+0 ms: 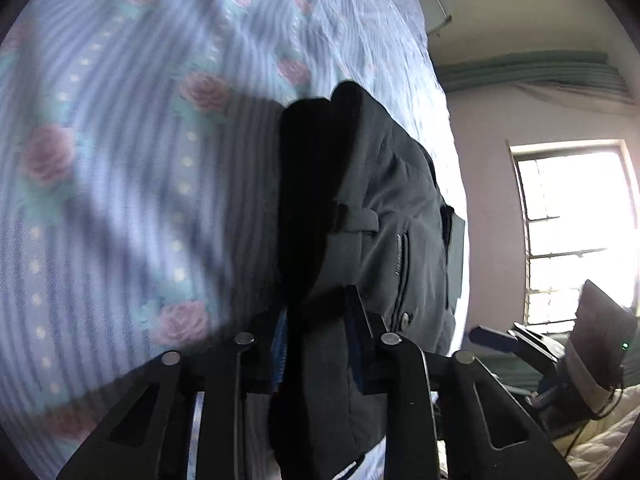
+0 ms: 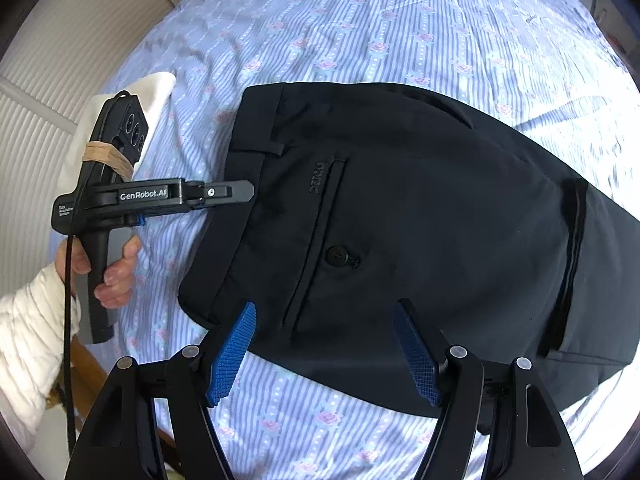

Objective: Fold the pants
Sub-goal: 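Grasp the trouser leg end with the left tool and lift it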

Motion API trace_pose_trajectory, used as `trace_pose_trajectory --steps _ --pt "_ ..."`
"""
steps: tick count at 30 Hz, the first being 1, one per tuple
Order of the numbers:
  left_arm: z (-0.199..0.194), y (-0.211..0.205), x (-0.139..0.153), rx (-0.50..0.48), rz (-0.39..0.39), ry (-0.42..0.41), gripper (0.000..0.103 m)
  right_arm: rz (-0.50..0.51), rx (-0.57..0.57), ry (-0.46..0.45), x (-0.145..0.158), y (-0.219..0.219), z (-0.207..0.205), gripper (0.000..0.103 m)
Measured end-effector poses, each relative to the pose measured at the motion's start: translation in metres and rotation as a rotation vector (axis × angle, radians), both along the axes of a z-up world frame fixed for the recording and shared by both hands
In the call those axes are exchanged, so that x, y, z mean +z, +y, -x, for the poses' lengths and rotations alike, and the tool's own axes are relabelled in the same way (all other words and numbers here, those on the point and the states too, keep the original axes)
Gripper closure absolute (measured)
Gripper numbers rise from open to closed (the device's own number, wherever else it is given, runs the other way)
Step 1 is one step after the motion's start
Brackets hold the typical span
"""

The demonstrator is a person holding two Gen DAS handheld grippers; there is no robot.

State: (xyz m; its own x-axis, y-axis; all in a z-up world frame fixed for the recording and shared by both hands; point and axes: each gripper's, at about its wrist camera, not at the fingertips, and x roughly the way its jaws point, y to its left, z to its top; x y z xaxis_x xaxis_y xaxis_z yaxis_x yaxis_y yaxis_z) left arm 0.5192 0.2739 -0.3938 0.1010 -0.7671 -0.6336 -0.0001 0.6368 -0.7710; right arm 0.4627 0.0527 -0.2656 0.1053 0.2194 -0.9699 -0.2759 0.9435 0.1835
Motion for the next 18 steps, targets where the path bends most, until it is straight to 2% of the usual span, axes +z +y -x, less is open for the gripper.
trace_pose_trajectory --steps 3,7,13,15,18 --pt "-0.006 0.002 0.000 -0.020 0.043 0.017 0.083 -0.001 -0.019 -0.004 -0.001 -0.003 -0.005 0.031" --pt "-0.006 0.005 0.008 -0.033 0.183 0.000 0.083 -0.014 -0.043 -0.023 0.002 -0.009 -0.011 0.031" --pt "-0.019 -0.009 -0.012 -0.014 0.139 0.048 0.080 -0.016 -0.057 -0.026 0.002 -0.014 -0.010 0.031" --pt "-0.023 -0.014 -0.015 -0.008 0.120 0.059 0.074 -0.020 -0.060 -0.027 0.002 -0.015 -0.009 0.031" --pt "-0.026 -0.020 -0.013 0.012 0.088 0.074 0.073 -0.018 -0.067 -0.031 0.002 -0.017 -0.007 0.031"
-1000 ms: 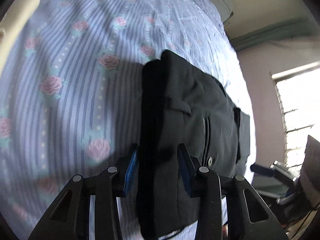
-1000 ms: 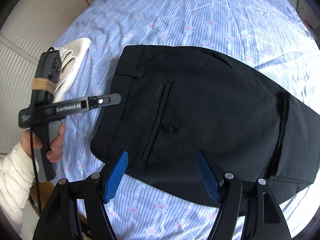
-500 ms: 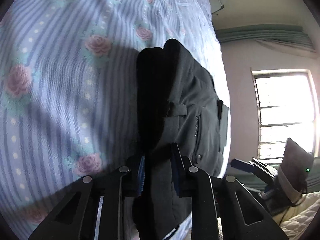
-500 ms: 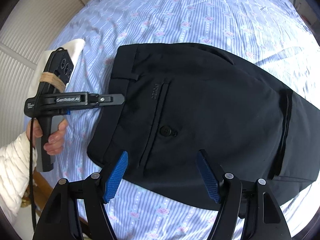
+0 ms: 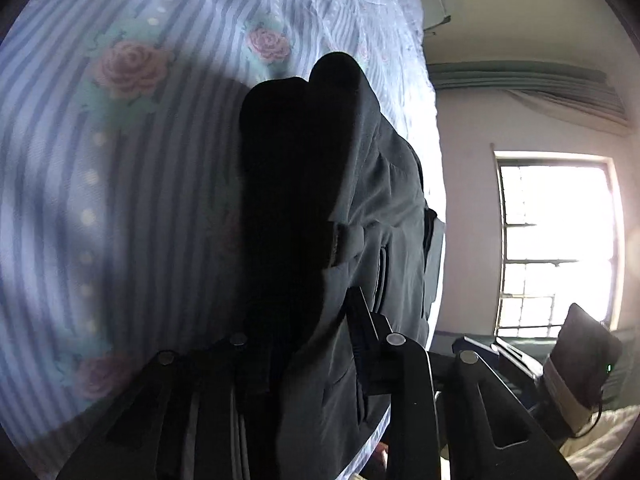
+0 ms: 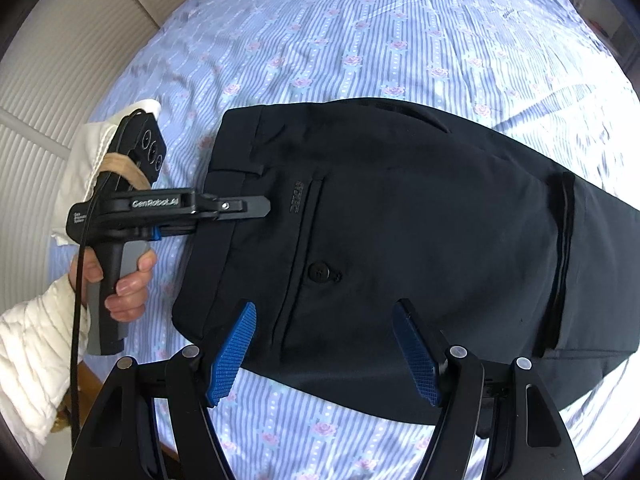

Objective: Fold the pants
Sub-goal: 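Grasp the trouser leg end with the left tool and lift it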

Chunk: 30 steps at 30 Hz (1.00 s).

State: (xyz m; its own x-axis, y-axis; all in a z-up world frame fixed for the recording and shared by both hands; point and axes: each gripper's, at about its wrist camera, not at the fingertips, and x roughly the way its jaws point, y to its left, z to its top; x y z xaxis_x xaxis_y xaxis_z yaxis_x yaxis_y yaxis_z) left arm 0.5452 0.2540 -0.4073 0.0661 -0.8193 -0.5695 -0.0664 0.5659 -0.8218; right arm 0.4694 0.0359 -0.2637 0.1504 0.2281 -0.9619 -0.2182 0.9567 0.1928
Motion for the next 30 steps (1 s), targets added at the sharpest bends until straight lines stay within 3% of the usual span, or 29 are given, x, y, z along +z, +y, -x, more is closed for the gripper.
trace_pose_trajectory --steps 3,10,17,22,26,30 --pt "0.002 -0.003 0.009 0.022 -0.046 0.024 0.076 0.006 -0.018 -0.017 0.004 -0.006 0.001 0.031" --pt "0.008 -0.040 0.073 0.005 -0.313 -0.040 0.082 0.035 -0.030 -0.080 0.022 -0.023 0.004 0.031" --pt "0.016 -0.067 0.138 0.013 -0.362 -0.050 0.084 0.031 -0.064 -0.142 0.055 -0.057 0.016 0.031" --pt "0.023 -0.104 0.197 0.028 -0.377 -0.072 0.084 0.017 -0.101 -0.206 0.092 -0.104 0.037 0.031" --pt "0.026 -0.156 0.241 -0.017 -0.505 -0.088 0.084 0.000 -0.151 -0.254 0.120 -0.152 0.057 0.031" --pt "0.028 -0.202 0.262 -0.045 -0.568 -0.106 0.084 -0.032 -0.211 -0.303 0.143 -0.203 0.080 0.031"
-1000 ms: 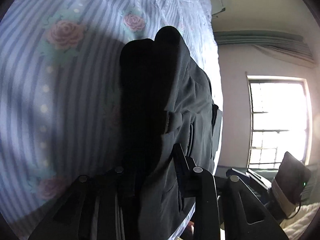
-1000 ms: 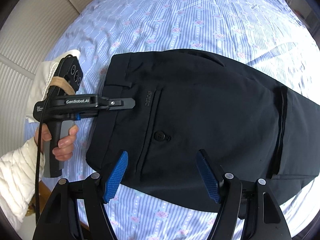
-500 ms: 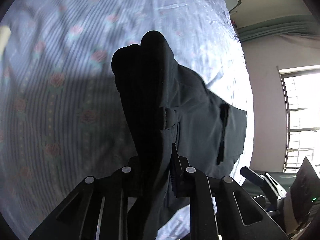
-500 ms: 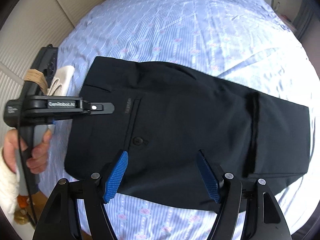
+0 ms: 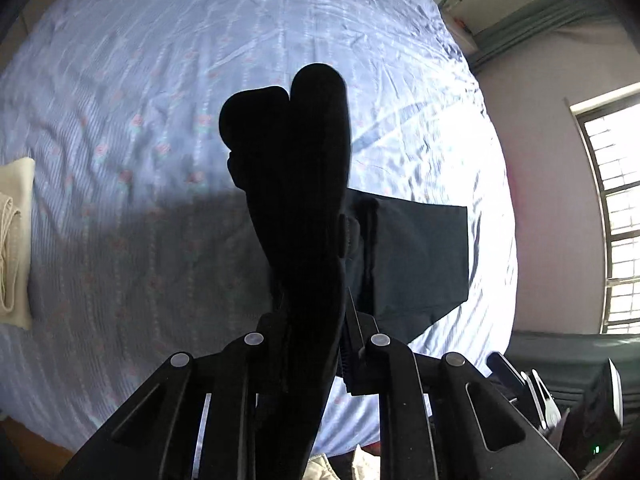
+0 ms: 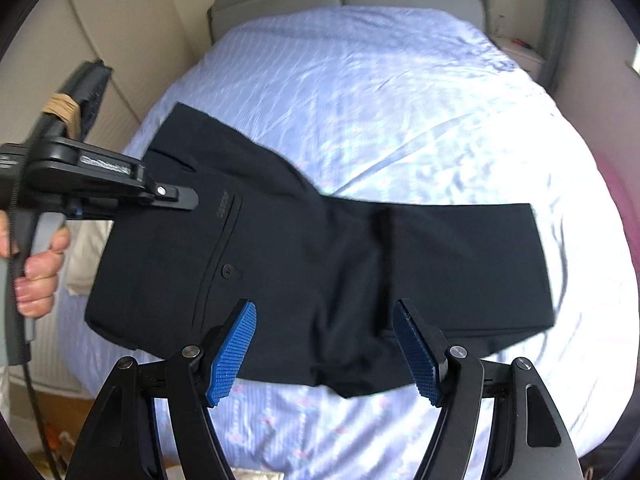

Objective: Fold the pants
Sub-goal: 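Grasp the trouser leg end with the left tool and lift it, then fold the leg over onto the waistband with the left tool and release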

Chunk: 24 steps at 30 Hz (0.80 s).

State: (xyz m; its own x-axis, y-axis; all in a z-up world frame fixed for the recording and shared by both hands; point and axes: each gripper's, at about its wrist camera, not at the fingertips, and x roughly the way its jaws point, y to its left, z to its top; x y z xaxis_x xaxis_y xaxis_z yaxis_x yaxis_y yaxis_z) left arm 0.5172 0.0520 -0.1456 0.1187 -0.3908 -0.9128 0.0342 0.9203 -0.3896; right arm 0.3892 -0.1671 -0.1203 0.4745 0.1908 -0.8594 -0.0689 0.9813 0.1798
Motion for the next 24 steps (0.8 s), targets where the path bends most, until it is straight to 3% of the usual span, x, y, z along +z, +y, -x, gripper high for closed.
trace_pose_trajectory --steps 10,18,24 --pt "0.006 -0.127 0.023 0.089 -0.072 -0.038 0.083 -0.028 -0.048 -0.051 0.026 -0.116 0.030 0.031" --pt "0.003 -0.203 0.003 0.148 -0.110 0.003 0.083 -0.049 -0.051 -0.046 0.019 -0.197 0.027 0.031" --pt "-0.014 -0.264 -0.024 0.142 -0.190 0.040 0.083 -0.098 -0.099 -0.018 0.002 -0.248 0.020 0.031"
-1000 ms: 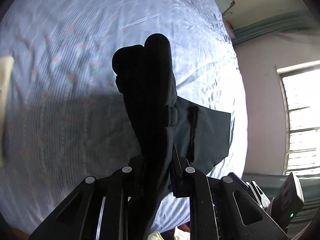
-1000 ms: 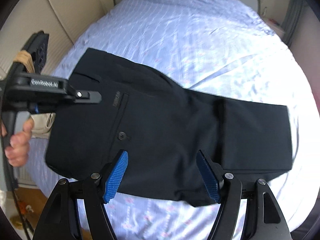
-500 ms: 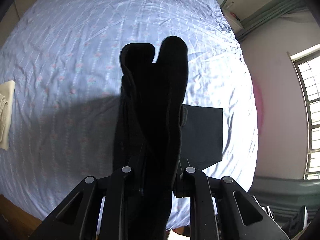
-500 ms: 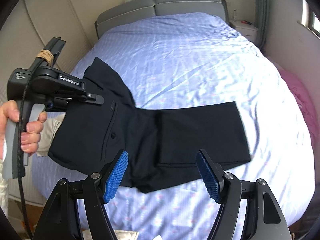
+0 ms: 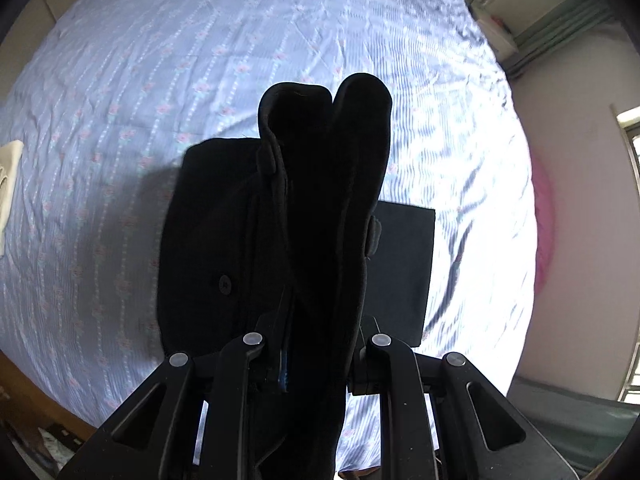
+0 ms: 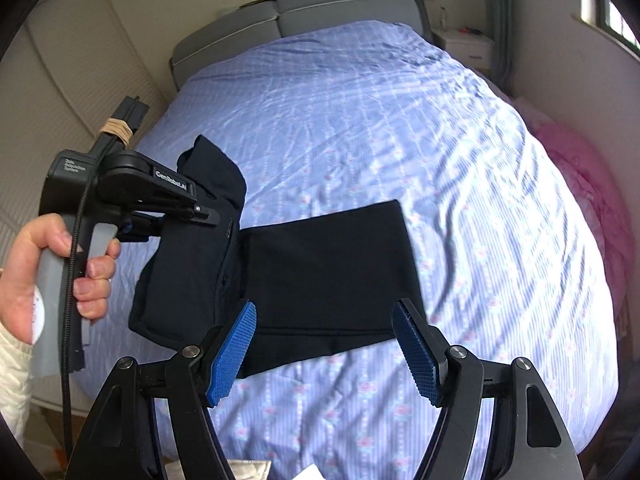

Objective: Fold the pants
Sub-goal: 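Fold the leg over onto the waistband with the left tool and release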

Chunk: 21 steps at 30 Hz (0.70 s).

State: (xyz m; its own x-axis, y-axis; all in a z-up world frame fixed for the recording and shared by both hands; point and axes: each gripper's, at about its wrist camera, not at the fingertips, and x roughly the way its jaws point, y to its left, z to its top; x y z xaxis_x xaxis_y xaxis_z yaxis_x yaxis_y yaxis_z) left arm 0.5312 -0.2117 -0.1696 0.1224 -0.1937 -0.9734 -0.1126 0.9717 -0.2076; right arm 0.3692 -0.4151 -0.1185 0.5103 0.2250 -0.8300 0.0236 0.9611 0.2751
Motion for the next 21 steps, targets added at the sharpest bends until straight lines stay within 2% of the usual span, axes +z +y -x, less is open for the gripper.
trace_pose_trajectory --steps 10,13,14,15,17,19,21 --pt "-0.030 -0.099 -0.080 -0.096 -0.130 0.101 0.080 -0.052 -0.152 0.068 -0.049 -0.084 -0.011 0.031" --pt "-0.039 -0.118 -0.101 -0.094 -0.107 0.127 0.073 -0.052 -0.194 0.093 -0.061 -0.101 -0.012 0.031" --pt "-0.041 -0.123 -0.105 -0.096 -0.090 0.131 0.069 -0.052 -0.205 0.101 -0.065 -0.106 -0.012 0.031" --pt "-0.041 -0.127 -0.106 -0.100 -0.092 0.131 0.059 -0.056 -0.215 0.108 -0.068 -0.110 -0.012 0.031" --pt "-0.044 -0.139 -0.103 -0.135 -0.172 0.093 0.044 -0.070 -0.226 0.118 -0.072 -0.115 -0.011 0.031" --pt "-0.047 -0.147 -0.094 -0.185 -0.231 0.035 0.044 -0.083 -0.229 0.125 -0.075 -0.118 -0.010 0.031" --pt "-0.047 -0.145 -0.082 -0.217 -0.217 0.001 0.044 -0.087 -0.223 0.128 -0.078 -0.118 -0.010 0.031"
